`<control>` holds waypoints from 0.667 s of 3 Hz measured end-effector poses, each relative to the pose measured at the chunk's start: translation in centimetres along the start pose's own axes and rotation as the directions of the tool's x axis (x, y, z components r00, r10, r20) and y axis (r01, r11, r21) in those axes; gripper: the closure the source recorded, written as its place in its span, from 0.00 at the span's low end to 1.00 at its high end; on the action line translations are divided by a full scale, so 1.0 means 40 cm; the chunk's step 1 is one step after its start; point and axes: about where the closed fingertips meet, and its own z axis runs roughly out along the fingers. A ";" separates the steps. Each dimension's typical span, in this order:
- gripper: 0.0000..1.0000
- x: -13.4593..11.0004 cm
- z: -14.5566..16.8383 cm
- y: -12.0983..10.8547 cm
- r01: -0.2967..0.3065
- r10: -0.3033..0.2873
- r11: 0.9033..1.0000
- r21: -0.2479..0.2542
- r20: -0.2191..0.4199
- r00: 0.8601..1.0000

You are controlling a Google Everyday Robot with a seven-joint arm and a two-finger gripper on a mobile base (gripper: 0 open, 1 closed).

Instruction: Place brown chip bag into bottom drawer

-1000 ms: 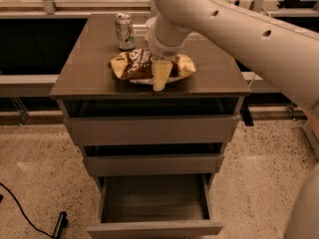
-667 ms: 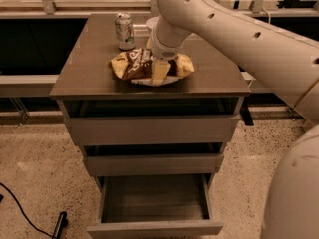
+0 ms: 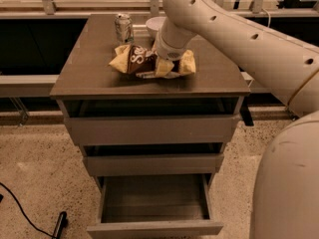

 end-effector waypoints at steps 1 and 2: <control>0.99 0.013 -0.060 0.001 0.041 -0.042 0.999 0.020 0.044 0.998; 1.00 0.028 -0.250 0.023 0.094 -0.108 0.991 0.092 0.166 0.980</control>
Offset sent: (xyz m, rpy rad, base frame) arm -0.1360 -0.1506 0.1867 0.2399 -0.2714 0.3521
